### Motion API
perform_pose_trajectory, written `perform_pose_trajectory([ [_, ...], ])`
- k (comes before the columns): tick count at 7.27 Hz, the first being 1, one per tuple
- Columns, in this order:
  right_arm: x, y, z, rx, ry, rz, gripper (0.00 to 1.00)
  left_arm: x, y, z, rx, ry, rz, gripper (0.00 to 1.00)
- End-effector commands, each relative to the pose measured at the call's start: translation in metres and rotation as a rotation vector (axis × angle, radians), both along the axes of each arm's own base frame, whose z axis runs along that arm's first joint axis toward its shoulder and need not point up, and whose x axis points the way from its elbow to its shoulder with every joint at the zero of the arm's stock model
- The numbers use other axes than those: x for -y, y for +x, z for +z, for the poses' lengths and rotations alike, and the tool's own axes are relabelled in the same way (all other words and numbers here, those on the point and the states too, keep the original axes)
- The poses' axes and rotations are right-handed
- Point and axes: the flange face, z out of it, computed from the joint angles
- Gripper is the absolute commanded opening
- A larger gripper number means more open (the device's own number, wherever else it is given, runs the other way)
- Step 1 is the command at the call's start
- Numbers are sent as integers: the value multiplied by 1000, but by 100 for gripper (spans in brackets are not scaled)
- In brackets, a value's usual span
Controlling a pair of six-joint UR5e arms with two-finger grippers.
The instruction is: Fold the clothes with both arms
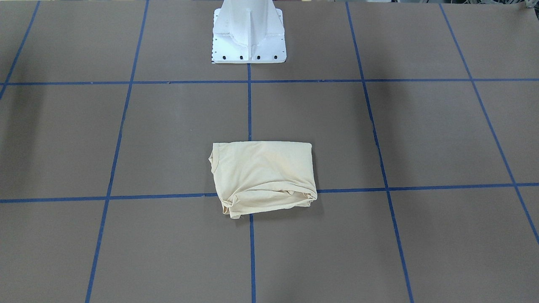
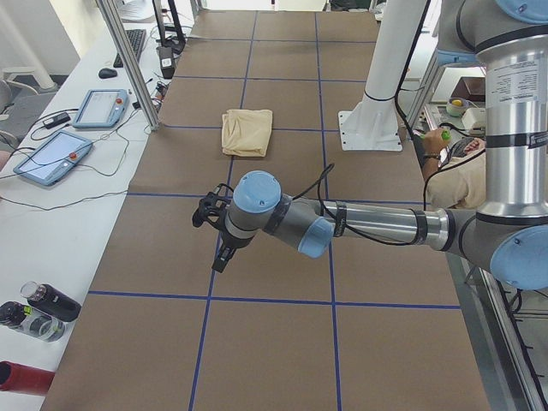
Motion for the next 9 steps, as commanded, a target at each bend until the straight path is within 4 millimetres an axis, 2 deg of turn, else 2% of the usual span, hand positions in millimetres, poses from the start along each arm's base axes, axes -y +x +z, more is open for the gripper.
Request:
perform_pose_trajectory([
  [1, 4, -20, 0, 7, -4, -39, 100, 2, 0, 10, -6, -40, -21, 100],
  [2, 0, -22, 4, 35, -18, -41, 100, 2, 0, 10, -14, -57, -35, 100],
  [3, -1, -26, -2, 96, -12, -49, 100, 2, 0, 11, -15, -63, -38, 100],
  [9, -4, -26, -5, 98, -11, -45, 100, 2, 0, 2, -23, -44, -35, 100],
])
